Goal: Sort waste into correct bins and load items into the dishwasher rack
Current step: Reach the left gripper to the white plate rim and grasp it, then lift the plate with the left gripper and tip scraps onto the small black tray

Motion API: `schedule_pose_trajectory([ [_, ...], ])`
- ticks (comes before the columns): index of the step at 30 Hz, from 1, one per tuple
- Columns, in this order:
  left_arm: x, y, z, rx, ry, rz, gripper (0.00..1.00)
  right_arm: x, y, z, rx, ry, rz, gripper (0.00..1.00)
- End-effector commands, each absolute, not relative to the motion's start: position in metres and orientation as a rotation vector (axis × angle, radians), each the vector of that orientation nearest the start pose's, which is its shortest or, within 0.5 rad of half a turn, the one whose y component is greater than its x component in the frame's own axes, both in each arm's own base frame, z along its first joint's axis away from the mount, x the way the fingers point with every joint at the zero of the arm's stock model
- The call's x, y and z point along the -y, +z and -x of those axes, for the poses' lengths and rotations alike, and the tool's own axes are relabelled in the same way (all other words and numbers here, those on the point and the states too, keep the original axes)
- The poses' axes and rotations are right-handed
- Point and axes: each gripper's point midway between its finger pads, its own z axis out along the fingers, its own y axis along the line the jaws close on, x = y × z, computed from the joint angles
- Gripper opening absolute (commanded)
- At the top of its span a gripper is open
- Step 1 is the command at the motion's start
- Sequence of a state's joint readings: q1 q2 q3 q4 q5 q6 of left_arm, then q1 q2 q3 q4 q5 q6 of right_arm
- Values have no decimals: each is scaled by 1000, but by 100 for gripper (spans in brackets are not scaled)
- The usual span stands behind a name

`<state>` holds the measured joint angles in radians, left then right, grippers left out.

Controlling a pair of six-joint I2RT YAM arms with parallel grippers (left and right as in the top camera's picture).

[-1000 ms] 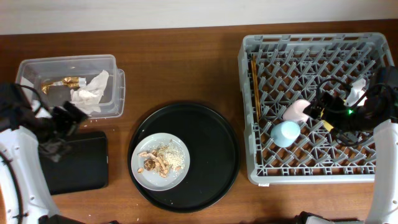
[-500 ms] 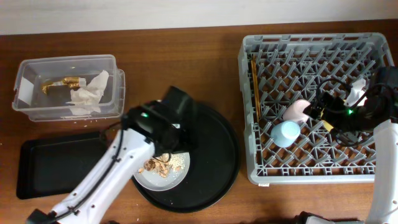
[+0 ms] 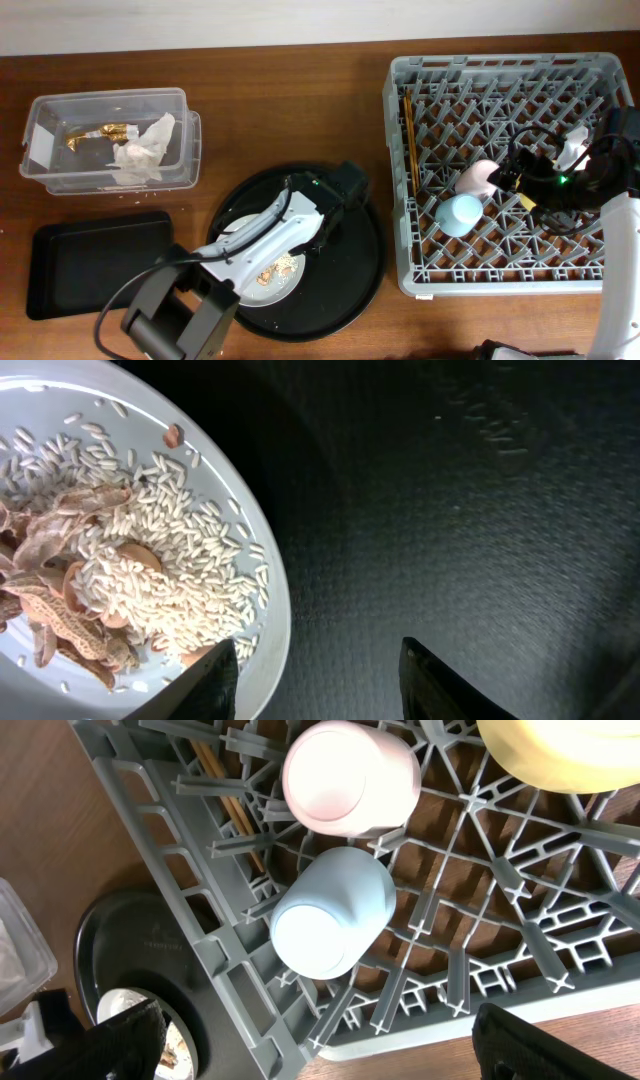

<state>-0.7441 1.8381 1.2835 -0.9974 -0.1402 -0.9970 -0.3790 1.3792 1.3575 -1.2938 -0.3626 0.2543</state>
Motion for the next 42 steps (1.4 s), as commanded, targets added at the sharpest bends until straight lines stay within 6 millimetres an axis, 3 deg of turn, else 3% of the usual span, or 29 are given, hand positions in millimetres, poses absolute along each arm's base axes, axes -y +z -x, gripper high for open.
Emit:
schedule_pose_trajectory([
  [1, 201, 30, -265, -2979, 193, 463, 51, 48, 206, -278, -2687, 474, -807, 99],
  [12, 190, 22, -282, -2943, 207, 528, 45, 48, 206, -278, -2687, 474, -807, 99],
  [27, 183, -3, -266, -2996, 265, 547, 34, 48, 206, -278, -2687, 474, -807, 99],
  [42, 184, -2, -266, -2997, 260, 548, 16, 48, 206, -278, -2687, 474, -807, 99],
])
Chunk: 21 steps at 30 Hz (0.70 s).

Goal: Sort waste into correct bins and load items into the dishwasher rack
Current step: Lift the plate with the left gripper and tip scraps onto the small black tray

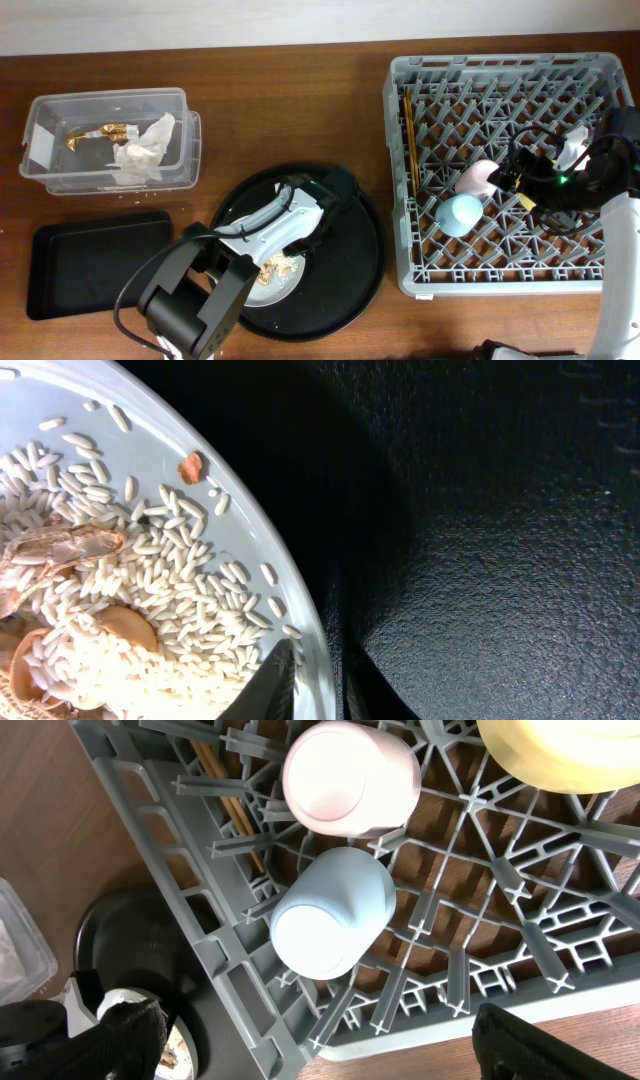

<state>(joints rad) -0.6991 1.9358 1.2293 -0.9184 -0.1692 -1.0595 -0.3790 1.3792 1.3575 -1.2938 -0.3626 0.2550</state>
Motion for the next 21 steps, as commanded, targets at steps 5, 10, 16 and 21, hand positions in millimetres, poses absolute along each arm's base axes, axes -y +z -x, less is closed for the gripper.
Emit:
schedule_pose_trajectory([
  [5, 182, 1, -264, -3007, 285, 548, 8, 48, 206, -278, -2687, 474, -807, 99],
  [10, 180, 7, -262, -3019, 311, 546, 1, 48, 206, -278, -2687, 474, -807, 99],
  [16, 170, 34, -263, -3002, 436, 549, 1, 48, 206, -278, -2687, 474, -807, 99],
  [21, 151, 63, -267, -2983, 568, 564, 1, 48, 206, -278, -2687, 474, -807, 99],
])
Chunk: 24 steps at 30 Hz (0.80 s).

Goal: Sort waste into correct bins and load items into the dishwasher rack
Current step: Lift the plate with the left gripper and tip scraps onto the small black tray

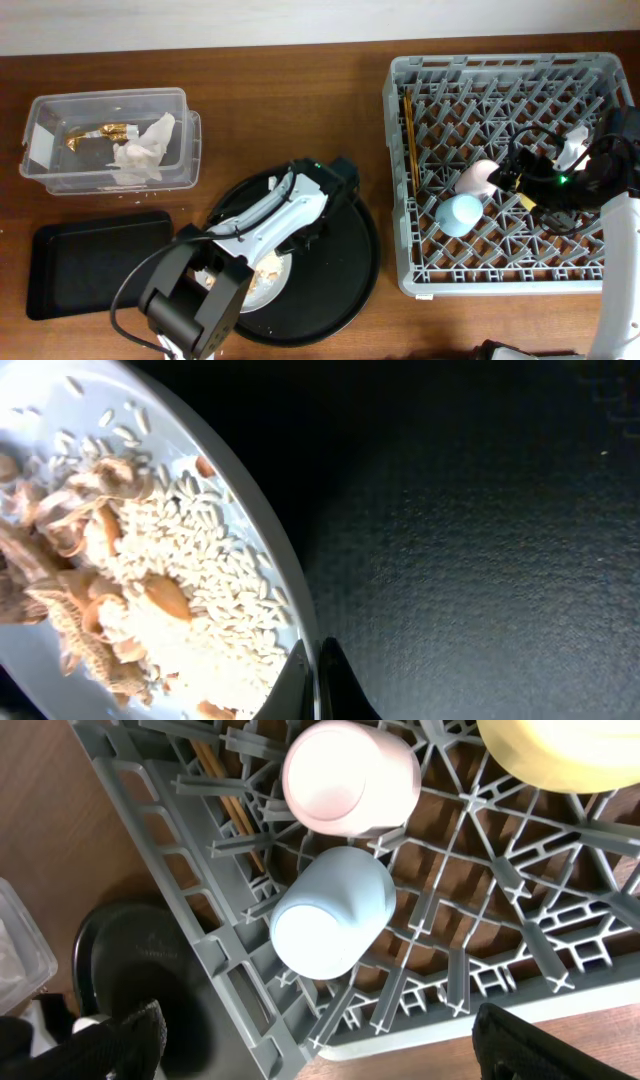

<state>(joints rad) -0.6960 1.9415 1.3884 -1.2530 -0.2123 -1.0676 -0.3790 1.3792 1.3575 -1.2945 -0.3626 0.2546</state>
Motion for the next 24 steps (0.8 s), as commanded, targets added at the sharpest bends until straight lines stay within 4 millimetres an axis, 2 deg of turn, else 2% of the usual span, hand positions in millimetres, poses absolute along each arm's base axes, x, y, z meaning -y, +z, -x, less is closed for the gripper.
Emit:
schedule_pose_trajectory([
  [1, 148, 68, -269, -2977, 576, 574, 1, 48, 206, -278, -2687, 474, -807, 99],
  [3, 143, 76, -278, -2972, 569, 576, 1, 48, 206, -278, -2687, 474, -807, 99],
  [5, 130, 87, -289, -2937, 592, 623, 1, 48, 206, -278, -2687, 474, -807, 99],
  [7, 104, 103, -305, -2927, 583, 711, 1, 48, 206, -278, -2687, 474, -807, 99],
  [10, 73, 115, -322, -2902, 522, 827, 1, 48, 206, -278, -2687, 474, -807, 99],
  [14, 24, 131, -343, -2894, 232, 987, 1, 48, 206, -278, -2687, 474, -807, 99],
  [16, 9, 135, -352, -2876, 102, 1035, 1, 48, 206, -278, -2687, 474, -807, 99],
  [17, 5, 136, -360, -2890, -28, 999, 1, 48, 206, -278, -2687, 474, -807, 99],
  [19, -6, 136, -361, -2895, -144, 1031, 1, 48, 206, -278, -2687, 474, -807, 99],
  [24, -40, 137, -356, -2865, -166, 1126, 1, 48, 206, -278, -2687, 474, -807, 99],
])
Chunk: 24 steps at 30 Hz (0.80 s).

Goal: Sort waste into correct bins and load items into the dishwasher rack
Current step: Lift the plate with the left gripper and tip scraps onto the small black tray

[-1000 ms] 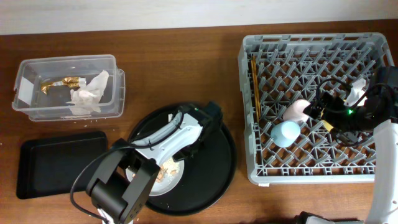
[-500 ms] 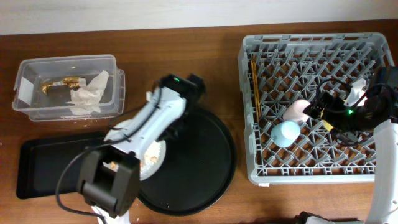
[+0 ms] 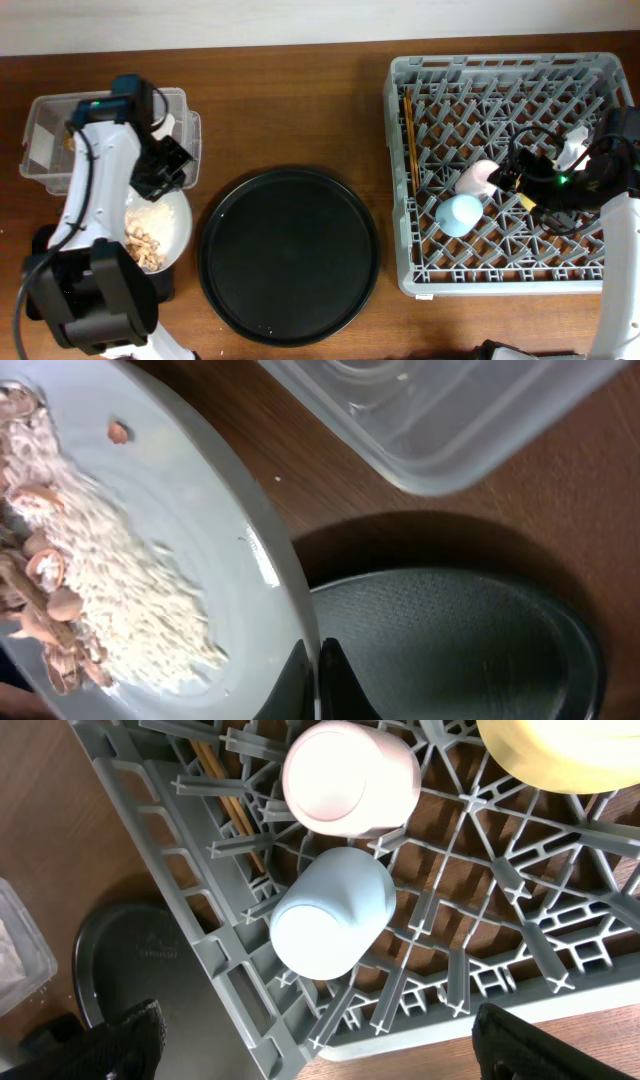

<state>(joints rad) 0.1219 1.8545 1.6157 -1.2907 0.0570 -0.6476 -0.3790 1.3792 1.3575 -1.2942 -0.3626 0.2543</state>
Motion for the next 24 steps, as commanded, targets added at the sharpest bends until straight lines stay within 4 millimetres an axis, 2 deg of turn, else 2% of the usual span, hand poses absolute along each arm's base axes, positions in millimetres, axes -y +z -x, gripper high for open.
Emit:
schedule_pose_trajectory([
  [1, -43, 138, -355, -2868, -186, 1128, 1, 48, 206, -278, -2687, 474, -807, 99],
  [3, -46, 139, -355, -2871, -271, 1113, 1, 48, 206, -278, -2687, 474, -807, 99],
  [5, -43, 144, -358, -2866, -464, 1069, 1, 48, 206, -278, -2687, 474, -807, 99],
  [7, -49, 147, -358, -2838, -545, 1099, 2, 48, 206, -278, -2687, 474, -807, 99],
  [9, -67, 149, -351, -2798, -591, 1191, 1, 48, 206, -278, -2687, 474, -807, 99],
  [12, -86, 155, -346, -2742, -710, 1203, 1, 48, 206, -278, -2687, 474, -807, 99],
  [17, -103, 178, -344, -2563, -1028, 1188, 2, 48, 206, -278, -2687, 474, -807, 99],
  [20, -119, 180, -334, -2517, -1052, 1258, 1, 48, 206, -278, -2687, 474, -807, 98],
  [22, -118, 197, -334, -2421, -1213, 1169, 1, 48, 206, -278, -2687, 474, -807, 99],
  [24, -121, 206, -330, -2368, -1284, 1127, 1, 48, 206, -278, -2687, 474, -807, 99],
])
